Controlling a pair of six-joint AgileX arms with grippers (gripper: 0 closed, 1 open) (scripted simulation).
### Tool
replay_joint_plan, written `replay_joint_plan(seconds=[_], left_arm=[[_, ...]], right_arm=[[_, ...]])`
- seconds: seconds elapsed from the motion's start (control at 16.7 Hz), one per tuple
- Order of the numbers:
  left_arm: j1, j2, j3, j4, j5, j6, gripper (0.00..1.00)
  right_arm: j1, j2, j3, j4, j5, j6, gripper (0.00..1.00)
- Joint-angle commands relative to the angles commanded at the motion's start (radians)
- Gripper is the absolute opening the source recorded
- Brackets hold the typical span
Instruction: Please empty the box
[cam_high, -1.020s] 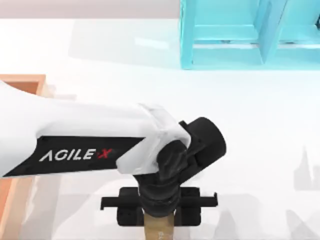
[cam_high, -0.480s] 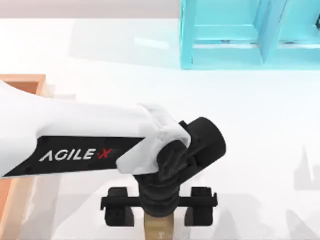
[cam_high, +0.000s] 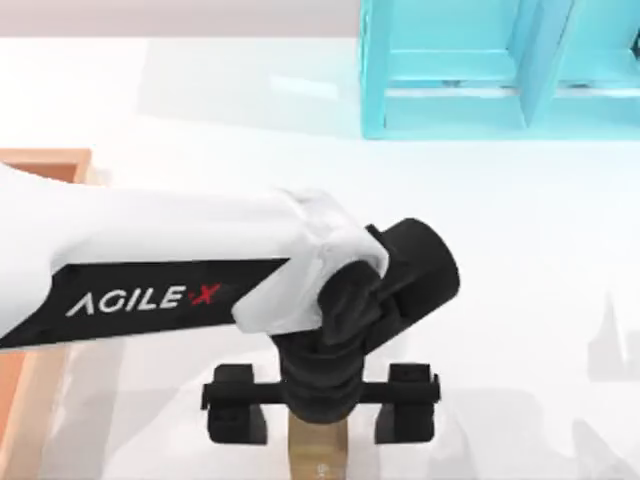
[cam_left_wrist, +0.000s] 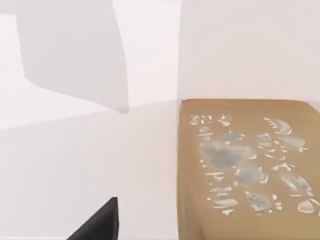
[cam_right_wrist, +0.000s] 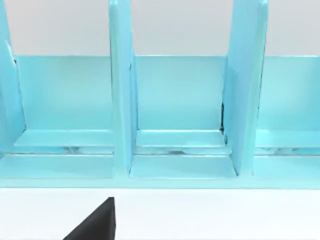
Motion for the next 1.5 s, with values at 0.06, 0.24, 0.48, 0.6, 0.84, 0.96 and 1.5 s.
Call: replay_joint_plan(seconds=[0.06,0.24,0.48,0.6,0.84,0.96,1.5], left_arm=[[-0.001,-0.011,0.025,-0.039,0.000,0.000,1.00],[-0.003,-0.048,0.105,-0.162,0.000,0.000,1.00],[-0.002,-0.079,0.160,-0.240,-0.001,0.001,1.00],[-0.002,-0.079,0.160,-0.240,-0.001,0.001,1.00],[0.032,-0.064,0.175,-0.248,-0.001,0.031,1.00],[0.104,-0.046,0.208,-0.268,-0.001,0.103,1.00],[0.806,0.052,0.421,-0.397,-0.002,0.814,1.00]], right_arm=[[0.000,0.000,0.000,0.000,0.000,0.000,1.00],[0.000,0.000,0.000,0.000,0.000,0.000,1.00],[0.000,0.000,0.000,0.000,0.000,0.000,1.00],[0.000,0.000,0.000,0.000,0.000,0.000,1.00],[0.000,0.000,0.000,0.000,0.000,0.000,1.00],[0.000,0.000,0.000,0.000,0.000,0.000,1.00],[0.000,0.000,0.000,0.000,0.000,0.000,1.00]])
